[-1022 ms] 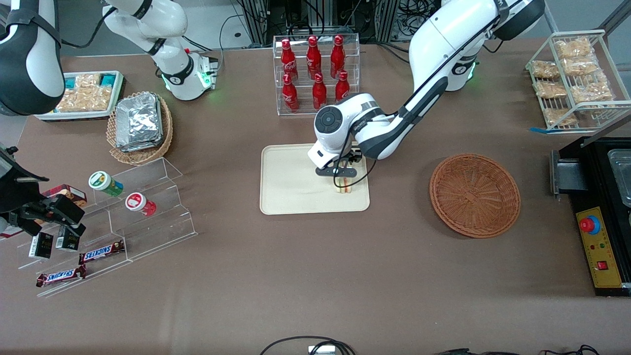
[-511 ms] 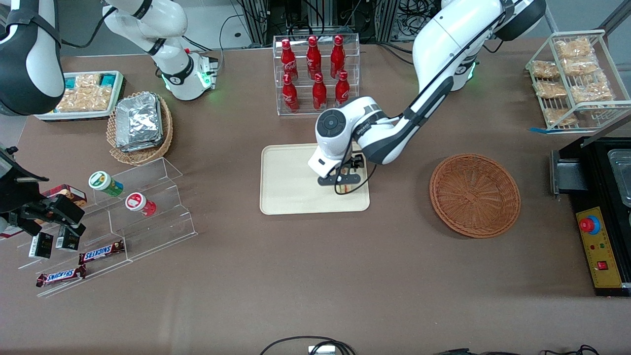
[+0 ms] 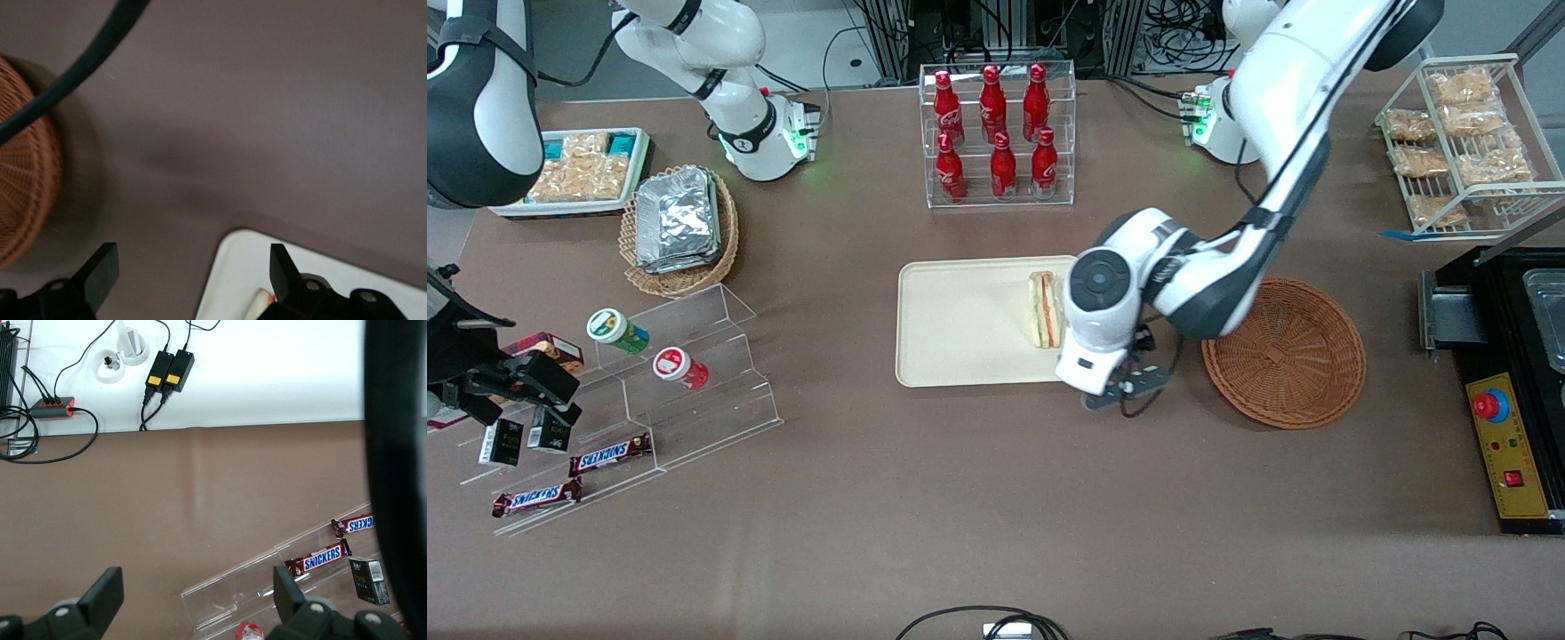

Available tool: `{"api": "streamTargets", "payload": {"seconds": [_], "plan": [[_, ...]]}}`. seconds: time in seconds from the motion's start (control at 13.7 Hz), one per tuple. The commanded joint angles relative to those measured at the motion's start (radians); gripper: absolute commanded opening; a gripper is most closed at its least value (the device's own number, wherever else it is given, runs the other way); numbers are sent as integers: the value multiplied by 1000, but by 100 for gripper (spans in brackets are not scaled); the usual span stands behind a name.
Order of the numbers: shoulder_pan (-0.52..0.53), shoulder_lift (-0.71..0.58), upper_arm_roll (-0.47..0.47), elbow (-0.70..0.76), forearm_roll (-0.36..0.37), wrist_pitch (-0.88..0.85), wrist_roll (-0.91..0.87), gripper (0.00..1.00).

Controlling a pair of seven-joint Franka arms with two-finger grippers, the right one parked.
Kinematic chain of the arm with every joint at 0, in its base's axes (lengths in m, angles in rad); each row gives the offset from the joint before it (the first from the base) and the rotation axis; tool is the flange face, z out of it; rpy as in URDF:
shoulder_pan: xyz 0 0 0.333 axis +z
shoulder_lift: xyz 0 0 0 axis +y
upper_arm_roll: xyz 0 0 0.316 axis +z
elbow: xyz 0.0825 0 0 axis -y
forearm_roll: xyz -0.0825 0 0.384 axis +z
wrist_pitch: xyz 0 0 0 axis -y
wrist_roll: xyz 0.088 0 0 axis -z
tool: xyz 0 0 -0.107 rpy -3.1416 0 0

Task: Place sandwich from basket to tray

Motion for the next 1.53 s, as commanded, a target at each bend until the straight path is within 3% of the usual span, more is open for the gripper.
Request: {"api": "streamTargets", "payload": {"seconds": [0.0, 0.15, 0.29, 0.88, 1.24, 1.46], "plan": [[74, -75, -7, 1, 12, -59, -9, 100], [132, -111, -10, 1, 1, -114, 84, 100], [195, -166, -8, 1, -81, -136, 220, 100], [417, -331, -4, 10, -250, -363, 711, 100], [404, -459, 163, -13, -332, -439, 1053, 100], [376, -519, 199, -31, -344, -458, 1121, 100]]}}
